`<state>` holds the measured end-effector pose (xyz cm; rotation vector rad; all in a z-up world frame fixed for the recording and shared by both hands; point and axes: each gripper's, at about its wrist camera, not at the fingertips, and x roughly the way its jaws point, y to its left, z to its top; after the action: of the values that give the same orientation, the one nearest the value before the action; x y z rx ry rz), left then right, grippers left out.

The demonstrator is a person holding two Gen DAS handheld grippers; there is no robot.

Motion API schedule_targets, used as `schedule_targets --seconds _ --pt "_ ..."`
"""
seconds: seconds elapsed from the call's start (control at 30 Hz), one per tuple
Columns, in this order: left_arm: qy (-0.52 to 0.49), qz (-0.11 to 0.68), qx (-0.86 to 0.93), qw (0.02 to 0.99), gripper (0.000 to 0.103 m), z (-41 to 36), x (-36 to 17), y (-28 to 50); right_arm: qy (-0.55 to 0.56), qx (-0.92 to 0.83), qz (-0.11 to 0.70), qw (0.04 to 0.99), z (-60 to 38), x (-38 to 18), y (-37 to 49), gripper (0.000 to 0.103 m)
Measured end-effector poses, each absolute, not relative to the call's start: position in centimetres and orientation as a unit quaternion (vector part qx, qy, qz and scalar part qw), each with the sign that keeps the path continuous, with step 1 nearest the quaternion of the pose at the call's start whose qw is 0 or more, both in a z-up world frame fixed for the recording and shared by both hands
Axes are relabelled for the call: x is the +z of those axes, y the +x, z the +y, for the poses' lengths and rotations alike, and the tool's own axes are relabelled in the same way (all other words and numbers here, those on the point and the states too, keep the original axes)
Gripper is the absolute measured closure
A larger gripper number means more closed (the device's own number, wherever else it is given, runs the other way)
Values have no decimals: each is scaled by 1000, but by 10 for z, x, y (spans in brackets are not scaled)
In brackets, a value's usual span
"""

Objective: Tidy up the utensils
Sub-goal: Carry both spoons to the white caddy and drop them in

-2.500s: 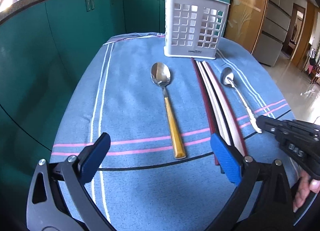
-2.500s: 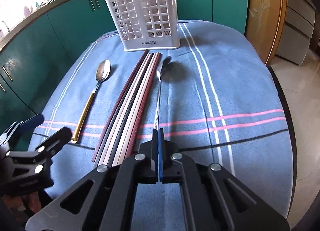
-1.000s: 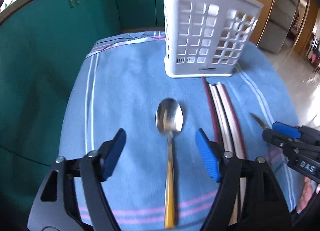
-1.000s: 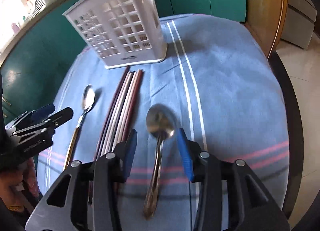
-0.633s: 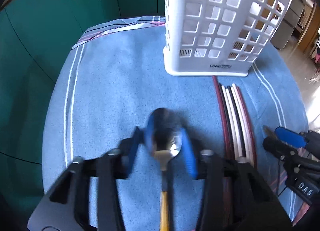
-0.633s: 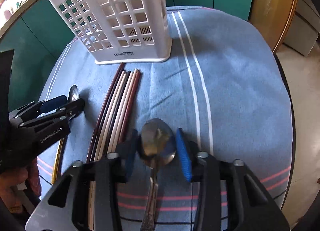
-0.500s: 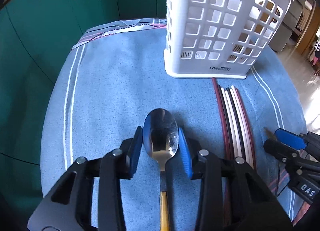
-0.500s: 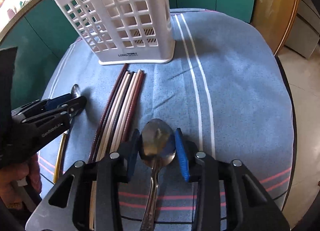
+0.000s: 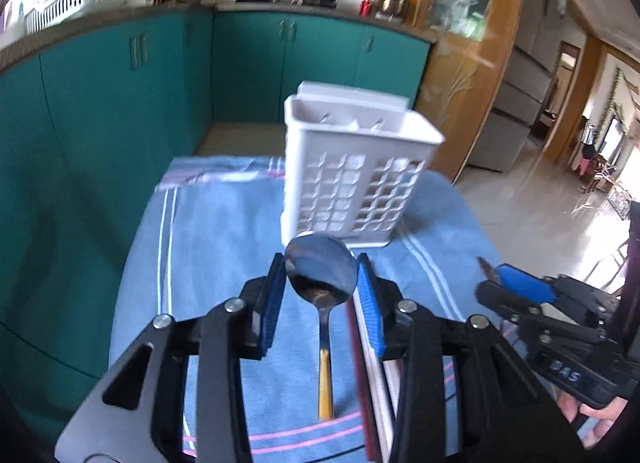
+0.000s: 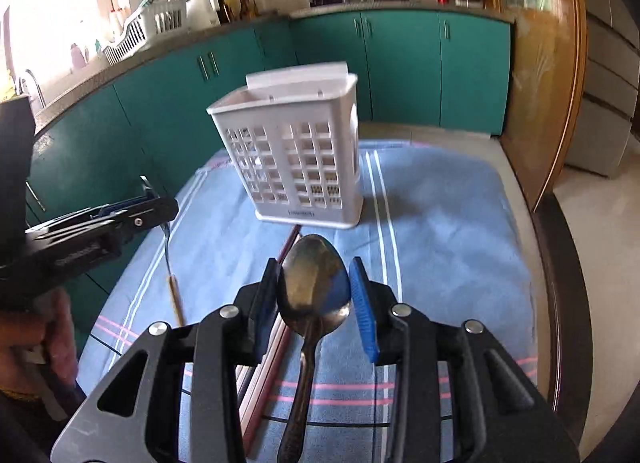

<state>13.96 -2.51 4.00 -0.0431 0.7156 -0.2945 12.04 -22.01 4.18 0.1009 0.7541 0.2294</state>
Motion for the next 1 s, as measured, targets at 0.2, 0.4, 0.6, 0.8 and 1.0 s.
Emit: schedule_targets --seconds 0.2,0.4,0.6,0.8,1.0 --pt "-20 337 -152 929 68 -32 48 132 52 101 340 934 -221 52 117 67" --pt "-20 323 -153 934 68 -26 57 127 48 87 304 947 -221 73 108 67" --pt "-26 316 -149 937 68 -16 62 127 34 75 239 968 -216 121 134 67" --pt "-39 318 -147 936 68 -3 62 133 16 71 155 985 -203 173 186 67" --pt "-48 319 -142 936 68 8 62 138 5 56 100 993 -188 187 232 67"
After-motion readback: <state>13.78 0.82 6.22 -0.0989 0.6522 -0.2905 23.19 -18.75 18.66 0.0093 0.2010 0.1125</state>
